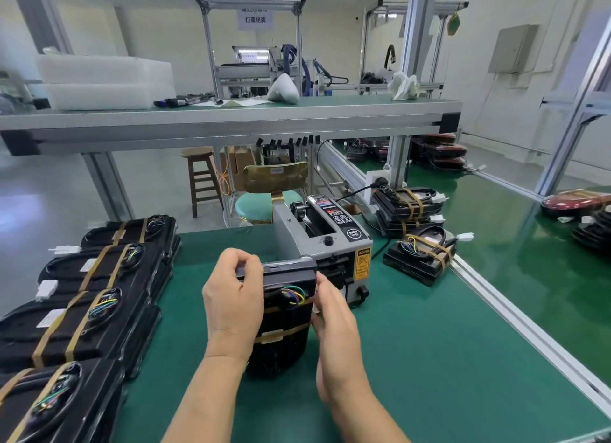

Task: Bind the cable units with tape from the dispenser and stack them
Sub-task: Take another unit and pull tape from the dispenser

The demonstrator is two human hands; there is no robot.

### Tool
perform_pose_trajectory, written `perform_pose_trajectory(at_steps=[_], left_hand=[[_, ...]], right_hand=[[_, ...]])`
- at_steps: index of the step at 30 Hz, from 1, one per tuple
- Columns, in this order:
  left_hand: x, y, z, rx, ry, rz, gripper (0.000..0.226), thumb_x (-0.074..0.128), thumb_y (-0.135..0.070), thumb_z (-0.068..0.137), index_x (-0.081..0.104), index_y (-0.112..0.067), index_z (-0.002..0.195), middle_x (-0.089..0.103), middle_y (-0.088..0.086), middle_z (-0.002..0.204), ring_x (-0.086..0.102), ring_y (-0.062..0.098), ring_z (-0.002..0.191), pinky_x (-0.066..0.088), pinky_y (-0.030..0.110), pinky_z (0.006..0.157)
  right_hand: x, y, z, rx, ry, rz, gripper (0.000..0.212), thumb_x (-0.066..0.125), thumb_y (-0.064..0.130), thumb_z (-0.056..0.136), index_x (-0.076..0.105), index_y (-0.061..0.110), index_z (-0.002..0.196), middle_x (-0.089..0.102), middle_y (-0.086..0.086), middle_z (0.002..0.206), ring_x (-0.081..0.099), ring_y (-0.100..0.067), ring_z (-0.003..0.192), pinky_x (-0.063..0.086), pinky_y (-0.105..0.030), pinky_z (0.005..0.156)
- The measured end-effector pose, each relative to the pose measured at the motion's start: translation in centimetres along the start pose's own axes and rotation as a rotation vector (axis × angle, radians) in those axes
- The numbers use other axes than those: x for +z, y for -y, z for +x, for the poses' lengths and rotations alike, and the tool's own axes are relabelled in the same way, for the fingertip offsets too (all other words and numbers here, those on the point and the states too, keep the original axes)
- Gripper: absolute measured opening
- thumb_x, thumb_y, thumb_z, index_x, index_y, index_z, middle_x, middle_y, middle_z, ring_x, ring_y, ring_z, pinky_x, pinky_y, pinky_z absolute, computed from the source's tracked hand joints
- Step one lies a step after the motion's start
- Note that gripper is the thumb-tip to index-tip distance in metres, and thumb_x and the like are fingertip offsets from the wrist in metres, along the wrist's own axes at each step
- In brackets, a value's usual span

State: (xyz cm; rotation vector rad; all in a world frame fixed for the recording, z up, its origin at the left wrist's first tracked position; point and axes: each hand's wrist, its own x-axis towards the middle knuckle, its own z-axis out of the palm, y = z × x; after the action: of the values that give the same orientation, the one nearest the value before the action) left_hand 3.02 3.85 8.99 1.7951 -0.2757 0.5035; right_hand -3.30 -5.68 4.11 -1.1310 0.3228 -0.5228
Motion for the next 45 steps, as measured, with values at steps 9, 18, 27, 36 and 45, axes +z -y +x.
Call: perform_pose_trajectory(at_steps=[9,18,27,36,45], left_hand=[[0.5,0.1,-0.2,0.124,-0.016,-0.012,0.022,0.056,-0.007,0.093,0.054,-0.016,0.073,0.056,-0.006,0.07,0.05,0.003,0.069,0.037,0.007,0.064],[1.0,0.2,0.1,0.145,0.017,-0.063,0.013,0.058,-0.008,0.092,0.054,-0.015,0.081,0.058,-0.008,0.077,0.05,-0.001,0.071,0.037,0.006,0.066],[1.2,0.3,-0.4,0.101,0.047,-0.089,0.014,0.054,-0.019,0.09,0.052,-0.017,0.076,0.056,-0.008,0.076,0.048,0.003,0.068,0.037,0.009,0.062],[1.0,-0.1,-1.0,0.106,-0.01,-0.105,0.016,0.053,-0.028,0.085,0.051,-0.016,0.075,0.052,-0.002,0.072,0.044,0.007,0.062,0.037,0.012,0.059],[0.1,0.6,-1.1,0.059,-0.055,-0.17,0.011,0.055,-0.026,0.084,0.053,-0.018,0.076,0.056,-0.006,0.075,0.046,0.009,0.065,0.038,0.016,0.063]], right_hand=[[-3.5,2.0,7.3,0.113,-0.372,-0.102,0.012,0.059,0.01,0.094,0.065,0.005,0.085,0.059,-0.003,0.068,0.05,-0.01,0.051,0.045,-0.022,0.048],[-3.6,2.5,8.8,0.221,-0.346,-0.131,0.016,0.069,0.013,0.089,0.063,0.005,0.077,0.065,-0.007,0.064,0.057,-0.01,0.046,0.044,-0.017,0.039],[-3.1,2.8,8.9,0.224,-0.371,-0.236,0.011,0.068,0.007,0.083,0.064,0.005,0.073,0.064,-0.002,0.053,0.055,-0.007,0.039,0.044,-0.018,0.04],[-2.1,3.6,7.5,0.195,-0.385,-0.168,0.012,0.062,0.01,0.083,0.06,0.009,0.072,0.058,0.0,0.053,0.046,-0.007,0.038,0.036,-0.015,0.035],[2.6,6.9,-2.0,0.06,-0.022,0.24,0.012,0.069,0.002,0.083,0.078,0.008,0.078,0.074,-0.002,0.099,0.069,-0.003,0.065,0.049,-0.013,0.049]])
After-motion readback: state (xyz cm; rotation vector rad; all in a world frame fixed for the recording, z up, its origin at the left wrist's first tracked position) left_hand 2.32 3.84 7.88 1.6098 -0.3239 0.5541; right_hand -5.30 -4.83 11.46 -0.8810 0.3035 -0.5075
